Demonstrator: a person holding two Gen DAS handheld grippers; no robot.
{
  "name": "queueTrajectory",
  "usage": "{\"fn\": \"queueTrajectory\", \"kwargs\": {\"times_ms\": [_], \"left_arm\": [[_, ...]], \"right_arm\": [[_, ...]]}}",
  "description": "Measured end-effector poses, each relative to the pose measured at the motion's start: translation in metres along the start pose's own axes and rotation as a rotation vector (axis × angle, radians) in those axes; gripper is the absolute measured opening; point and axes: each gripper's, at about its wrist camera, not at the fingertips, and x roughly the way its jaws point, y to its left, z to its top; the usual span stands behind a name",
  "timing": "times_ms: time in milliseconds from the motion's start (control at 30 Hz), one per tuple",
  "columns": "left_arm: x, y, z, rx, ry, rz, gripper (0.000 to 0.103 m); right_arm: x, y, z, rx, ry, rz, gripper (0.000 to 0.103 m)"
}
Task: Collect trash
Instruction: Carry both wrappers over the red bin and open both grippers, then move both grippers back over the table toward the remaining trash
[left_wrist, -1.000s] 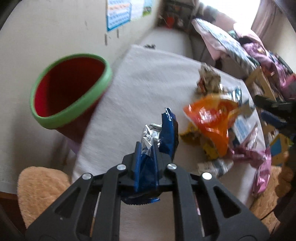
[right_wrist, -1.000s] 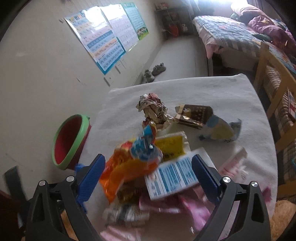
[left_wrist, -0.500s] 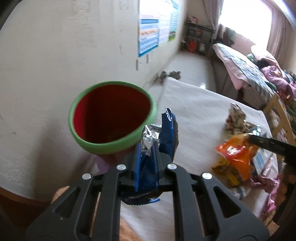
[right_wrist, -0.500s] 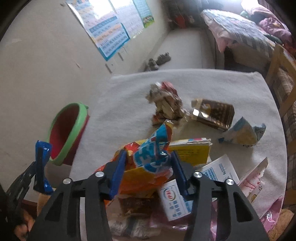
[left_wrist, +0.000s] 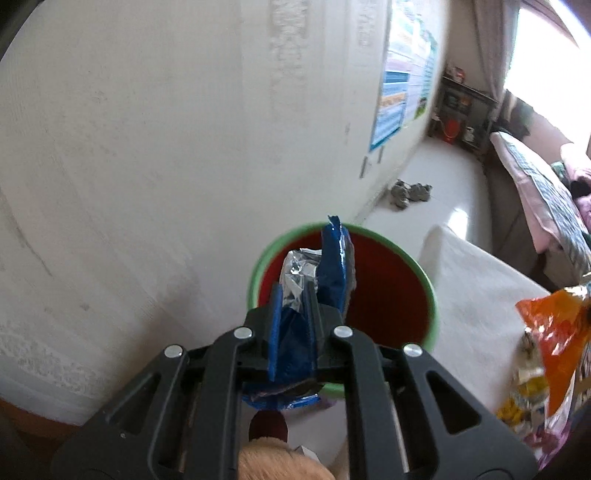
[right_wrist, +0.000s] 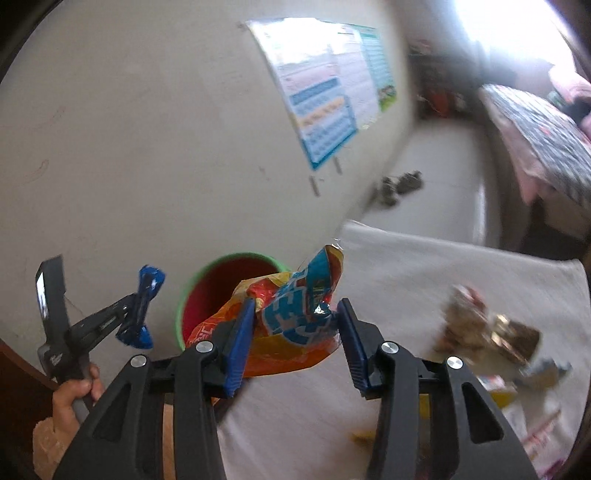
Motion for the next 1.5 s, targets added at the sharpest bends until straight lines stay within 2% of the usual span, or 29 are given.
{"fn": "queueTrajectory", "kwargs": {"times_ms": [200,333,467,533,600,667,767,967,1067,1200,1333,1367,1500], "left_arm": [[0.036,0.003,-0.003,-0.020,0.090,-0.039,0.012],[0.058,0.002,-0.023,-0.036,0.151,-0.077,0.012],[0.075,0.001,-0.027,-0.042,0.179,-0.093,0.012],[0.078,0.001,-0.027,-0.040,0.181,-0.097,0.020],[0.080,0.002,-0.027,-0.043,0.174,-0.107,0.053],[0.080,0.003,-0.025,-0.050,0.165,-0.124,0.056],[0.079,0.000,-0.025,-0.038,0.165,-0.128,0.057],[0.069,-0.008,-0.026,-0.031,0.164,-0.142,0.058],[0.055,-0.019,-0.031,-0.017,0.155,-0.154,0.058],[0.033,-0.042,-0.039,0.023,0.144,-0.187,0.058],[0.003,-0.078,-0.051,0.079,0.132,-0.253,0.061],[-0.003,-0.087,-0.054,0.089,0.129,-0.265,0.061],[-0.032,-0.126,-0.067,0.142,0.121,-0.355,0.062]], "right_arm": [[0.064,0.046,0.004,-0.096,0.056,-0.030,0.044],[0.106,0.056,-0.003,-0.126,0.112,-0.052,0.045],[0.127,0.061,-0.004,-0.161,0.123,-0.070,0.048],[0.136,0.060,-0.005,-0.177,0.123,-0.071,0.049],[0.142,0.061,-0.005,-0.181,0.121,-0.062,0.052],[0.142,0.061,-0.007,-0.176,0.112,-0.055,0.062],[0.140,0.058,-0.007,-0.155,0.099,-0.040,0.065],[0.107,0.052,-0.009,-0.074,0.085,0.007,0.065],[0.083,0.037,-0.012,-0.005,0.076,0.044,0.067],[0.041,0.012,-0.022,0.059,0.058,0.070,0.070],[-0.002,-0.013,-0.037,0.106,0.043,0.088,0.071],[-0.012,-0.018,-0.041,0.109,0.037,0.077,0.073],[-0.051,-0.038,-0.062,0.080,0.015,-0.094,0.080]]}}
